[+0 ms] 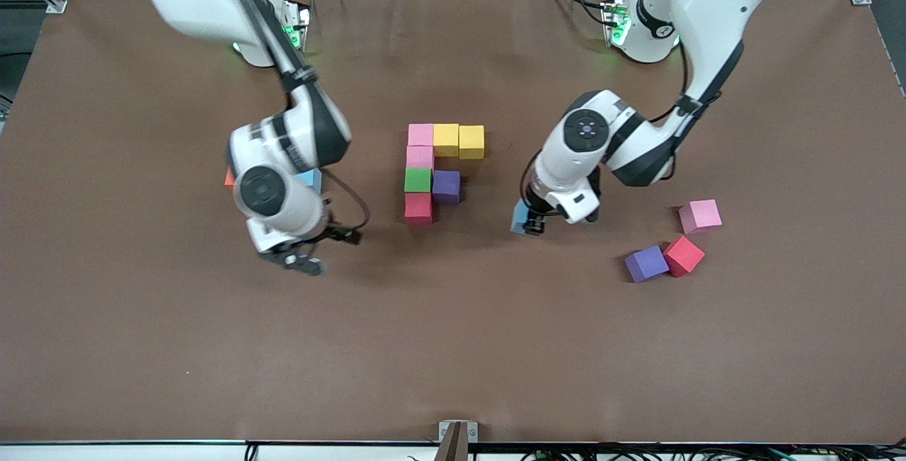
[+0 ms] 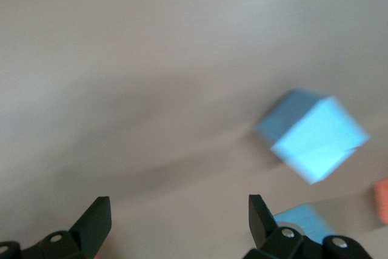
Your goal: Arrange 11 blocks into digit 3
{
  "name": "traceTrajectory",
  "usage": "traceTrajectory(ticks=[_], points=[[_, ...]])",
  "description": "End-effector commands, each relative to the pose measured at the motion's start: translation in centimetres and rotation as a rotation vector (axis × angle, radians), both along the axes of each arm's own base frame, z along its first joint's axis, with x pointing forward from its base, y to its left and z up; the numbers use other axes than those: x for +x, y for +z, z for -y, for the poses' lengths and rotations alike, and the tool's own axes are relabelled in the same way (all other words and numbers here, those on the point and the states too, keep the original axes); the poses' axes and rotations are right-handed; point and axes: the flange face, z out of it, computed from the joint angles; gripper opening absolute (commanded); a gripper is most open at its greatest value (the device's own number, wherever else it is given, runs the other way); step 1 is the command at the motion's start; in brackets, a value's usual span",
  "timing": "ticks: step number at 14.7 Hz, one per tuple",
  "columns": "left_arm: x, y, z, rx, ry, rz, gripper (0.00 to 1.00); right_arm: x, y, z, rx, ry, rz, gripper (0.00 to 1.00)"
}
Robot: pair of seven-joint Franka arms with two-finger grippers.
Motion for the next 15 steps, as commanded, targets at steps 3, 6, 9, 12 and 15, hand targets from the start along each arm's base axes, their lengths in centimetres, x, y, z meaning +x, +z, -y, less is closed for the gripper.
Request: traceTrajectory(ticks=[3, 6, 9, 12, 15], points=[[-0.8, -2.6, 6.1, 0.025, 0.036, -0.004, 0.25, -1.8, -0.6, 10.5, -0.063, -0.294, -0.044, 1.0], [-2.1, -3.9, 7.9, 0.038, 0.064, -0.016, 0.25, -4.3, -1.2, 16.7, -0.064, -0.503, 0.009, 1.0], [-4.1, -4.7, 9.6, 0.046, 0.085, -0.036, 0.25, -5.9, -2.5, 16.6, -0.067, -0.665, 0.069, 1.0], [-5.6, -6.3, 10.0, 0.102, 0.104, -0.072, 0.25, -6.1, -2.9, 12.8, -0.058, -0.689, 0.12, 1.0], [-6.2, -6.7, 10.2, 0.118, 0.146, -0.088, 0.25, -5.9, -3.5, 11.1, -0.052, -0.667, 0.154, 1.0]])
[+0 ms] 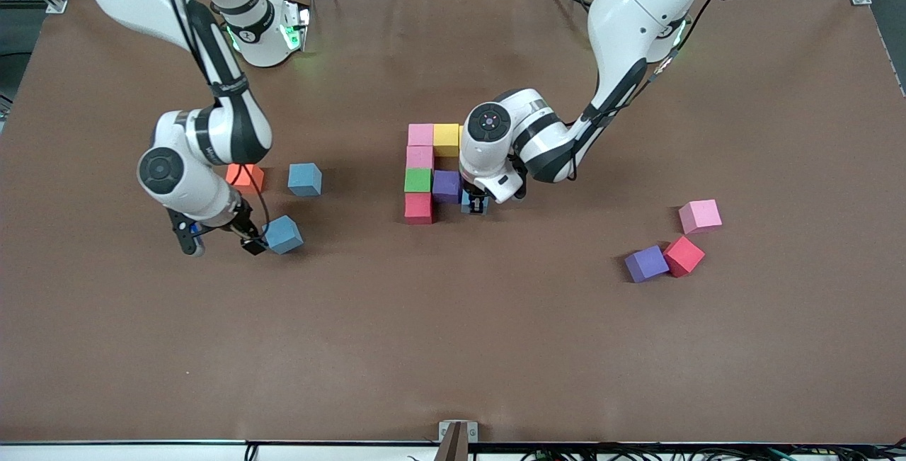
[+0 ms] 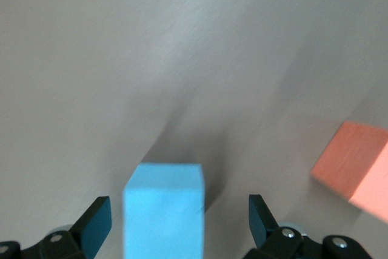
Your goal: Arrange 11 blocks into digit 3
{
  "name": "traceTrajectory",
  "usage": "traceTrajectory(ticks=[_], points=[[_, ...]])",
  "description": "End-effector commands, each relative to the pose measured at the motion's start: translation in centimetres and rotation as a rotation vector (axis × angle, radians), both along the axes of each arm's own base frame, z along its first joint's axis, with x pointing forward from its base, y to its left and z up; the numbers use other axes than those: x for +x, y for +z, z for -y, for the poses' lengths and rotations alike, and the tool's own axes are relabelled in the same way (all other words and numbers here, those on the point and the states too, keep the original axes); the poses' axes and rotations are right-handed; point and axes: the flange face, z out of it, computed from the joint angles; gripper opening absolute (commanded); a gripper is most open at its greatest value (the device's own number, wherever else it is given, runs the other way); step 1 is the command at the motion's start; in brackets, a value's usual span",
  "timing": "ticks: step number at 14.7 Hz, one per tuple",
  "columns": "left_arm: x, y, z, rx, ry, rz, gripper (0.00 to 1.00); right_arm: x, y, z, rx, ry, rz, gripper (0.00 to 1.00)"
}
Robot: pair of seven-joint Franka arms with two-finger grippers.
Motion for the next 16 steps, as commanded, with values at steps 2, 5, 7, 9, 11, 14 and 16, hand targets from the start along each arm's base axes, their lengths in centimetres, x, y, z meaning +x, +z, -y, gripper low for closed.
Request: traceTrajectory(ticks=[2, 5, 7, 9, 11, 14, 16], points=[[-1.6, -1.2, 0.5, 0.057, 0.04, -0.032, 0.25, -0.9, -1.4, -0.6, -0.005, 0.001, 0.007, 1.0], [-2.4, -1.4, 1.0, 0.064, 0.075, -0.037, 0.25, -0.9, -3.3, -0.8, -0.018, 0.017, 0.017, 1.0], [-2.7, -1.4, 1.2, 0.066, 0.084, -0.038, 0.25, -0.7, -4.5, -0.8, -0.026, 0.027, 0.037, 1.0], [-2.7, -1.2, 1.4, 0.063, 0.095, -0.035, 0.25, -0.4, -5.3, -1.2, -0.03, 0.037, 0.062, 1.0], [-3.1, -1.2, 1.9, 0.062, 0.099, -0.036, 0.25, -0.5, -5.8, -1.4, -0.032, 0.043, 0.063, 0.92], [-3.1, -1.1, 2.0, 0.059, 0.11, -0.034, 0.25, -0.8, -5.8, -2.6, -0.03, 0.061, 0.058, 0.57], [-3.5, -1.2, 2.3, 0.06, 0.103, -0.036, 0.25, -0.9, -5.8, -3.3, -0.029, 0.067, 0.054, 0.24]])
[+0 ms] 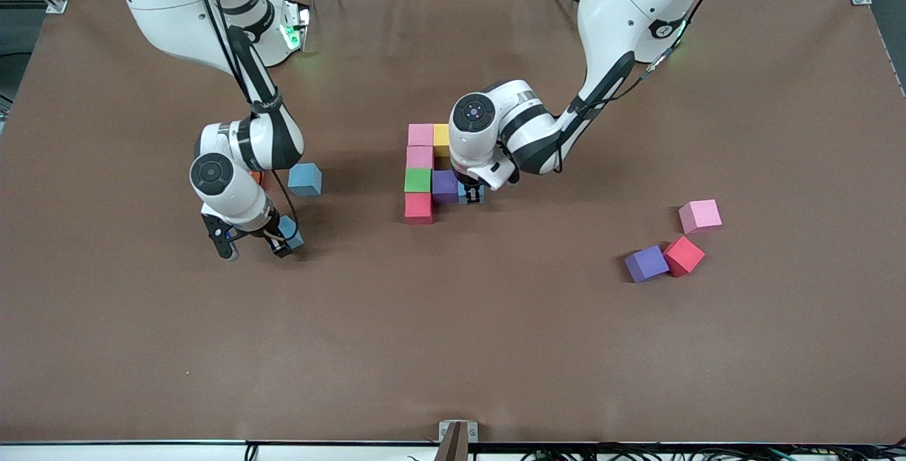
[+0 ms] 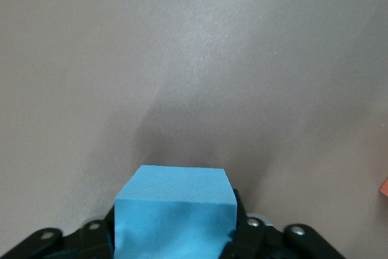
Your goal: Arrange 11 blocks into digit 3
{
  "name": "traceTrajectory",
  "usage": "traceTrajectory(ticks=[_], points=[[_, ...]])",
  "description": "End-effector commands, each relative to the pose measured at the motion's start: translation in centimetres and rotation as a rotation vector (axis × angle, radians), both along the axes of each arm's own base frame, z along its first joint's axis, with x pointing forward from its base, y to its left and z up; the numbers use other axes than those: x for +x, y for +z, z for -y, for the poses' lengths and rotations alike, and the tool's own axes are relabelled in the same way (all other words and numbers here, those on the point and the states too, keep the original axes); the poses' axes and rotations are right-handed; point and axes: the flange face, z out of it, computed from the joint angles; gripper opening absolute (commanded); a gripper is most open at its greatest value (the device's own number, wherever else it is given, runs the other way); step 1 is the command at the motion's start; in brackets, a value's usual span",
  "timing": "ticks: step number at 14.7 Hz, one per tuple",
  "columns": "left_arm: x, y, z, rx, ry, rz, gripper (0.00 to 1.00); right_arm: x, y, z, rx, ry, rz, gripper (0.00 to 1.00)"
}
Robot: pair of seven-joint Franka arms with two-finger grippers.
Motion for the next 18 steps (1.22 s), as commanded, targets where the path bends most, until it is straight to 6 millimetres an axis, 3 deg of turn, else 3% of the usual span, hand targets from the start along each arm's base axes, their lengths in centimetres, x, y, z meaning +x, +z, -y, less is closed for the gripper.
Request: traceTrajectory(ticks=[1, 3, 5, 6, 7, 8, 13, 18], points=[[-1.2, -1.0, 0.6, 0.021, 0.002, -0.015, 0.25, -0.4, 0.3, -1.6, 0.004, 0.032, 0.0, 0.14], [-1.2, -1.0, 0.7, 0.02, 0.001, -0.013, 0.25, 0.3, 1.9, -5.2, 0.013, 0.117, 0.036, 0.04], [-1.1, -0.9, 0.6, 0.021, 0.002, -0.013, 0.27, 1.6, 4.3, -9.4, 0.031, 0.228, 0.057, 0.04], [-1.0, -0.7, 0.5, 0.02, 0.001, -0.009, 0.38, 2.2, 5.6, -12.0, 0.046, 0.266, 0.067, 0.04], [-0.9, -0.7, 0.4, 0.02, 0.001, -0.008, 0.73, 2.8, 6.4, -14.4, 0.058, 0.314, 0.068, 0.04], [-0.7, -0.5, 0.3, 0.02, 0.0, -0.003, 1.0, 3.3, 6.9, -16.7, 0.059, 0.41, 0.063, 0.04], [0.8, 2.7, -0.9, 0.053, 0.021, 0.009, 1.0, 4.2, 6.3, -25.8, 0.054, 0.818, 0.091, 0.04], [0.9, 7.2, -2.0, 0.048, -0.036, -0.028, 1.0, 3.6, 5.3, -29.9, 0.023, 0.97, -0.006, 0.04]])
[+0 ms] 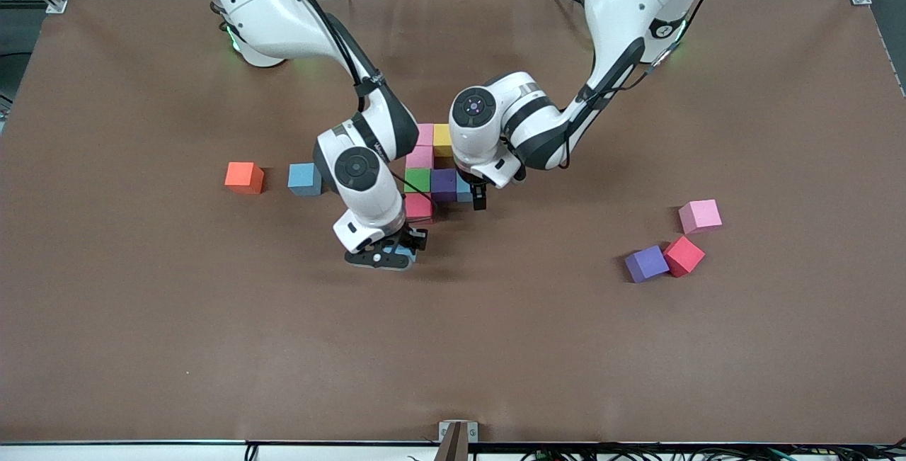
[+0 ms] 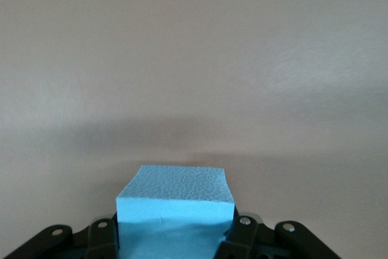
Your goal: Arrange 11 blocks into digit 3
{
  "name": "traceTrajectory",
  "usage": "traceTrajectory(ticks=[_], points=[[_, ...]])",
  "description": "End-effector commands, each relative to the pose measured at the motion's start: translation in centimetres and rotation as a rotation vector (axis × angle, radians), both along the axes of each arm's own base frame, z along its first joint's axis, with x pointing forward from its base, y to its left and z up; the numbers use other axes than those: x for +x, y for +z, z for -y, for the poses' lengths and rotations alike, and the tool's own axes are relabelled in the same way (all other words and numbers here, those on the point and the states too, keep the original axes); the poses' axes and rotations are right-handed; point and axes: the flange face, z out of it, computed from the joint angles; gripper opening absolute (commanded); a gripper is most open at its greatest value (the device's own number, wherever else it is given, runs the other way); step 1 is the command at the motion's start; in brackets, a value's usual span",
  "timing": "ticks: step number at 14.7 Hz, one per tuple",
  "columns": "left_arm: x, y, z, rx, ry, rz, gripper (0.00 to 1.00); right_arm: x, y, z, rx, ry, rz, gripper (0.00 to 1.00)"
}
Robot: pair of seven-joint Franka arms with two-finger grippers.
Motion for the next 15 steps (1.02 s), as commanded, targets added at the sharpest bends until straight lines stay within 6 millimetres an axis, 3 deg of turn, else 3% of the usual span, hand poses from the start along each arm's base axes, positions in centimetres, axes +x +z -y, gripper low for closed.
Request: traceTrajectory(ticks=[1, 3, 8, 11, 15], points=[[0.4, 3.5, -2.0, 0.015, -0.049, -0.039, 1.0, -0.1, -0.2, -2.5, -0.045, 0.076, -0.024, 0.04], [1.6, 5.1, -3.5, 0.021, -0.102, -0.033, 1.0, -0.6, -0.2, -3.1, -0.047, 0.109, -0.023, 0.04], [6.9, 7.9, -9.8, -0.004, -0.32, -0.002, 1.0, -1.1, -0.5, -3.6, -0.05, 0.118, -0.028, 0.04], [10.4, 9.0, -15.1, -0.009, -0.454, 0.009, 1.0, -1.0, -1.3, -3.2, -0.056, 0.11, -0.037, 0.04], [14.0, 8.9, -21.8, 0.0, -0.619, 0.008, 1.0, -0.9, -2.4, -2.8, -0.066, 0.117, -0.045, 0.04]])
